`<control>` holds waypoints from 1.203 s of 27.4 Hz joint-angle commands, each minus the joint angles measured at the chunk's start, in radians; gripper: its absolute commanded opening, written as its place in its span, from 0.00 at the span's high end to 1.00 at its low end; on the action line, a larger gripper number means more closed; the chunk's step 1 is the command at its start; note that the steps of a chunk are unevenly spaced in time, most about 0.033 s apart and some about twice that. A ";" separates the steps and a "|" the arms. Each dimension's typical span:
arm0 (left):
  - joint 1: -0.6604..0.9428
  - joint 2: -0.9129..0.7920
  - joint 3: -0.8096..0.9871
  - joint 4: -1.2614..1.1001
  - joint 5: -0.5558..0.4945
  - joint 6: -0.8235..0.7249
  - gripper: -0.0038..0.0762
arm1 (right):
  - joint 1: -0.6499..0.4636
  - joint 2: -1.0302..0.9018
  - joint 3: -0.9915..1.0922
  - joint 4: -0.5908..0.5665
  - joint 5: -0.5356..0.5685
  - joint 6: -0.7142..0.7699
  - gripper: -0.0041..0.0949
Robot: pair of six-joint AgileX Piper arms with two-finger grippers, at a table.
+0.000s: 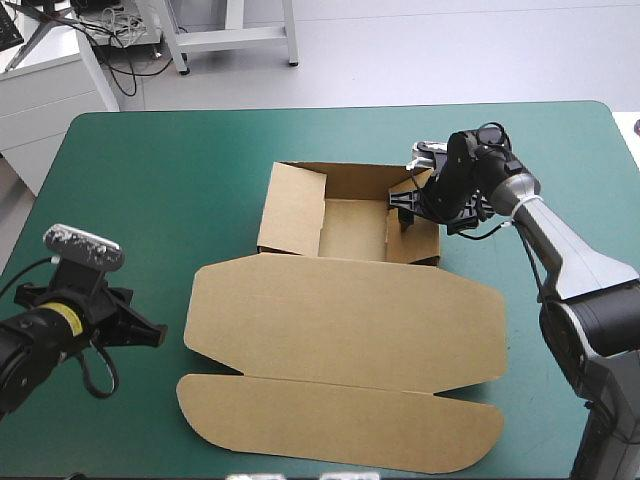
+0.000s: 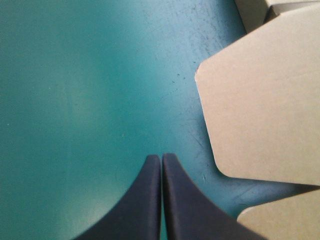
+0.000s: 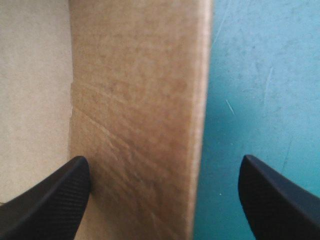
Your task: Fold the box
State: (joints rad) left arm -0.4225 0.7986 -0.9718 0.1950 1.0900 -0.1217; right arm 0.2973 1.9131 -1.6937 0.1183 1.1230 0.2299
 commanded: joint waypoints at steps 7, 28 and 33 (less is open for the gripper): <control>0.001 -0.237 0.210 0.018 -0.129 0.000 0.96 | -0.003 -0.040 -0.025 0.019 -0.017 -0.001 0.50; 0.001 -0.258 0.212 0.040 -0.095 0.017 0.96 | -0.311 -0.056 -0.264 -0.118 0.101 -0.190 0.98; 0.001 -0.258 0.212 0.040 -0.097 0.017 0.96 | -0.498 -0.056 -0.293 -0.118 0.074 -0.246 0.98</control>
State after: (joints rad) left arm -0.4225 0.5349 -0.7364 0.2292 1.0419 -0.1021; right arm -0.1175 1.9280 -1.9466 0.0000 1.2271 0.0177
